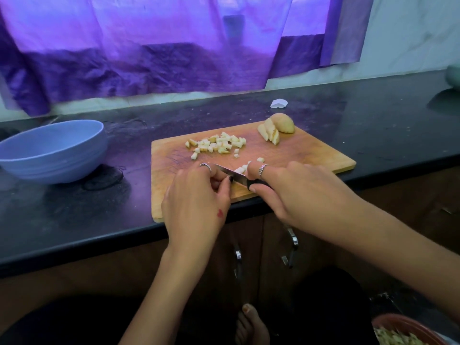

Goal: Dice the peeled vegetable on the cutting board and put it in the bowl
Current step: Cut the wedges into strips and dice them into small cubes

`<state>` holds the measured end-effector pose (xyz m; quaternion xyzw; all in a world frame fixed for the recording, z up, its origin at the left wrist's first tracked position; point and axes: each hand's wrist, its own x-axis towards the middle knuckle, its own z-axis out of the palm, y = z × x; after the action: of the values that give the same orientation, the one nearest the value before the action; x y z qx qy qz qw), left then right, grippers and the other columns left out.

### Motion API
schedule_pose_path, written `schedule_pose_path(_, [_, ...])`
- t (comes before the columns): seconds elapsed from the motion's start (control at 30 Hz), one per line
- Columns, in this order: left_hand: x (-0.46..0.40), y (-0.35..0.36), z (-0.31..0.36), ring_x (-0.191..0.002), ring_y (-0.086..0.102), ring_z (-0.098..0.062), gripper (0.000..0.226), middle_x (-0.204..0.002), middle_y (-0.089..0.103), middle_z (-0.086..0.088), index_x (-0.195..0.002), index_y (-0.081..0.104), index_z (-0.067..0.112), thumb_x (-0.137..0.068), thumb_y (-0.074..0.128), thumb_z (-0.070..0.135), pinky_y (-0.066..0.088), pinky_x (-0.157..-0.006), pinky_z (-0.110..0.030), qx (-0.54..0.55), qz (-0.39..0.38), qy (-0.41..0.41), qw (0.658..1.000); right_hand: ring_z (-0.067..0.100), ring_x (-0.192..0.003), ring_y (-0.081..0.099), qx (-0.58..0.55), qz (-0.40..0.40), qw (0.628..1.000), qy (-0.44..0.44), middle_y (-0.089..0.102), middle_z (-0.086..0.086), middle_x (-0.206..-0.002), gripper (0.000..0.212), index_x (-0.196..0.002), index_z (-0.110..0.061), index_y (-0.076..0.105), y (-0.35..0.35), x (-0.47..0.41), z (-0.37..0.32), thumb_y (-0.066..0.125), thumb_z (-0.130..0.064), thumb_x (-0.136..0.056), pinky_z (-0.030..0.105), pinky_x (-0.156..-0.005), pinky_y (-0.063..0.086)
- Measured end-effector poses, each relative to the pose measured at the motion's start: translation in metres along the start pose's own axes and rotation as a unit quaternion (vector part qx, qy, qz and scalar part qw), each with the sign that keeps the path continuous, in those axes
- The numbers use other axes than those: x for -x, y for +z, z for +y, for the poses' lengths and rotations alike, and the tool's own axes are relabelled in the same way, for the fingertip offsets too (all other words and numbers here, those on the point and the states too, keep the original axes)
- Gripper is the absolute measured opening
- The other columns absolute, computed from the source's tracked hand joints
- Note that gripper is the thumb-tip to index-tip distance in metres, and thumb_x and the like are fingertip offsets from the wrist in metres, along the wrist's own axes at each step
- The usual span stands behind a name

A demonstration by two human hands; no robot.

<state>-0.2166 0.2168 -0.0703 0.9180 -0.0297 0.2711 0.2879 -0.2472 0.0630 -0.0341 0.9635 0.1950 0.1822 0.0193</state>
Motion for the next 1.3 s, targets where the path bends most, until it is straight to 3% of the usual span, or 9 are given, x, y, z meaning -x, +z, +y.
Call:
schedule_pose_path(0.2, [-0.001, 0.000, 0.002, -0.073, 0.054, -0.012, 0.011, -0.074, 0.059, 0.009, -0.081, 0.066, 0.025, -0.088, 0.061, 0.032, 0.030, -0.051, -0.026, -0.011, 0.006, 0.009, 1.000, 0.021, -0.090, 0.059, -0.006, 0.011, 0.999, -0.030, 0.047, -0.009, -0.075, 0.025, -0.121, -0.036, 0.043, -0.012, 0.019, 0.016, 0.033, -0.043, -0.099, 0.031, -0.052, 0.030])
schedule_pose_path(0.33, [-0.014, -0.004, 0.006, -0.084, 0.057, -0.015, 0.012, -0.085, 0.063, 0.005, -0.086, 0.069, 0.020, -0.088, 0.061, 0.029, 0.042, -0.064, -0.028, -0.083, 0.011, 0.068, 0.994, 0.022, -0.090, 0.060, 0.063, 0.025, 0.995, -0.078, 0.062, -0.001, -0.091, 0.027, -0.124, -0.038, 0.043, -0.018, 0.019, 0.027, 0.033, -0.044, -0.099, 0.031, -0.057, 0.037])
schedule_pose_path(0.47, [-0.037, 0.001, 0.009, -0.093, 0.057, -0.019, 0.018, -0.101, 0.062, 0.003, -0.097, 0.068, 0.020, -0.090, 0.058, 0.034, 0.037, -0.069, -0.028, -0.166, 0.011, 0.110, 0.980, 0.017, -0.079, 0.058, 0.169, 0.090, 0.976, -0.107, 0.063, -0.004, -0.080, 0.026, -0.108, -0.040, 0.057, -0.014, -0.008, 0.045, 0.065, -0.045, -0.083, 0.018, -0.045, 0.006])
schedule_pose_path(0.6, [-0.059, 0.005, 0.003, -0.098, 0.053, -0.025, 0.025, -0.108, 0.053, -0.001, -0.106, 0.063, 0.017, -0.092, 0.055, 0.036, 0.040, -0.070, -0.036, -0.171, 0.012, 0.117, 0.978, 0.026, -0.103, 0.053, 0.135, 0.054, 0.989, -0.002, 0.052, 0.005, -0.118, 0.039, -0.127, -0.025, 0.041, 0.010, -0.039, 0.063, 0.033, -0.049, -0.098, 0.031, -0.060, 0.031])
schedule_pose_path(0.87, [-0.080, -0.049, -0.037, -0.093, 0.056, -0.026, 0.023, -0.097, 0.057, -0.004, -0.097, 0.071, 0.015, -0.091, 0.058, 0.032, 0.046, -0.076, -0.040, -0.136, -0.005, 0.092, 0.986, 0.018, -0.100, 0.061, -0.039, 0.022, 0.999, -0.002, 0.068, -0.007, -0.103, 0.028, -0.107, -0.037, 0.060, 0.007, 0.002, 0.127, 0.044, -0.051, -0.089, 0.038, -0.081, 0.045])
schedule_pose_path(0.97, [-0.086, -0.055, -0.055, -0.082, 0.054, -0.021, 0.023, -0.084, 0.052, 0.005, -0.091, 0.071, 0.018, -0.088, 0.059, 0.037, 0.047, -0.075, -0.036, -0.126, -0.057, 0.102, 0.985, 0.016, -0.098, 0.060, -0.087, 0.013, 0.996, 0.003, 0.067, -0.008, -0.102, 0.018, -0.104, -0.040, 0.060, 0.015, 0.004, 0.138, 0.049, -0.044, -0.091, 0.045, -0.086, 0.044])
schedule_pose_path(1.07, [-0.085, -0.048, -0.058, -0.085, 0.056, -0.020, 0.021, -0.083, 0.052, 0.007, -0.093, 0.071, 0.019, -0.088, 0.060, 0.036, 0.040, -0.071, -0.031, -0.116, -0.086, 0.116, 0.983, 0.017, -0.104, 0.056, -0.062, 0.037, 0.997, 0.013, 0.065, -0.008, -0.104, 0.028, -0.107, -0.035, 0.062, 0.025, -0.023, 0.136, 0.044, -0.047, -0.091, 0.039, -0.084, 0.040])
schedule_pose_path(1.17, [-0.078, -0.036, -0.059, -0.098, 0.053, -0.020, 0.018, -0.097, 0.054, 0.002, -0.101, 0.069, 0.020, -0.089, 0.059, 0.030, 0.045, -0.083, -0.037, -0.104, -0.085, 0.105, 0.985, 0.021, -0.109, 0.054, -0.044, 0.054, 0.997, 0.033, 0.064, -0.005, -0.106, 0.024, -0.110, -0.029, 0.063, 0.036, -0.058, 0.121, 0.048, -0.040, -0.095, 0.036, -0.080, 0.028])
schedule_pose_path(1.3, [-0.069, -0.026, -0.064, -0.114, 0.047, -0.025, 0.026, -0.121, 0.053, -0.004, -0.116, 0.062, 0.019, -0.092, 0.054, 0.024, 0.042, -0.096, -0.049, -0.110, -0.076, 0.079, 0.988, 0.023, -0.112, 0.053, -0.100, 0.117, 0.985, 0.077, 0.066, -0.007, -0.109, 0.018, -0.109, -0.033, 0.063, 0.035, -0.062, 0.112, 0.053, -0.034, -0.094, 0.039, -0.084, 0.029])
